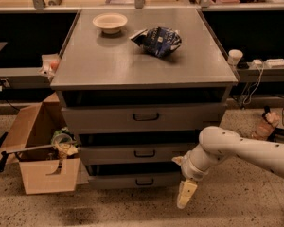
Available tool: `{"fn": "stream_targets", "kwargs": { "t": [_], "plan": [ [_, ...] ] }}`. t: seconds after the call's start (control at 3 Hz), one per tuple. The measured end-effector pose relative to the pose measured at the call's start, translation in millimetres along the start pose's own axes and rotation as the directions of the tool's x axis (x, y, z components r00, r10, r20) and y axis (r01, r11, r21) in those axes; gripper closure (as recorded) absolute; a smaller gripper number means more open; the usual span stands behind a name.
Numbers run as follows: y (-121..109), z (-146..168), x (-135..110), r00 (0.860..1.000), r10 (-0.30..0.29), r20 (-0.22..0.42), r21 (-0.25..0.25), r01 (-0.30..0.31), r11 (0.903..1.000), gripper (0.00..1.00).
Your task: Open middle drawer
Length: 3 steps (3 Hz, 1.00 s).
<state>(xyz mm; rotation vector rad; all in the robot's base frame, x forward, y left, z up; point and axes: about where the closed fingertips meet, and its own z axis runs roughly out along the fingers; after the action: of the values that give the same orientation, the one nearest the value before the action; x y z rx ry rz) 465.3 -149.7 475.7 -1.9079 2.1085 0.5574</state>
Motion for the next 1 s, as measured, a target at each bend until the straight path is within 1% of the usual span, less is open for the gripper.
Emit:
{"fn": "stream_targets", "kwargs": {
  "t": [0.33, 0.67, 1.0],
  "plan": [
    [-31, -3, 9, 0.995, -0.08, -0.056, 0.095, 0.085, 0.9918, 0.0],
    [-73, -10, 20, 0.981, -0.157, -0.112, 0.181, 0.175, 0.9677, 0.0],
    [-110, -4, 27, 0.969, -0.2, -0.144, 0.207, 0.227, 0.9517, 0.0]
  ]
}}
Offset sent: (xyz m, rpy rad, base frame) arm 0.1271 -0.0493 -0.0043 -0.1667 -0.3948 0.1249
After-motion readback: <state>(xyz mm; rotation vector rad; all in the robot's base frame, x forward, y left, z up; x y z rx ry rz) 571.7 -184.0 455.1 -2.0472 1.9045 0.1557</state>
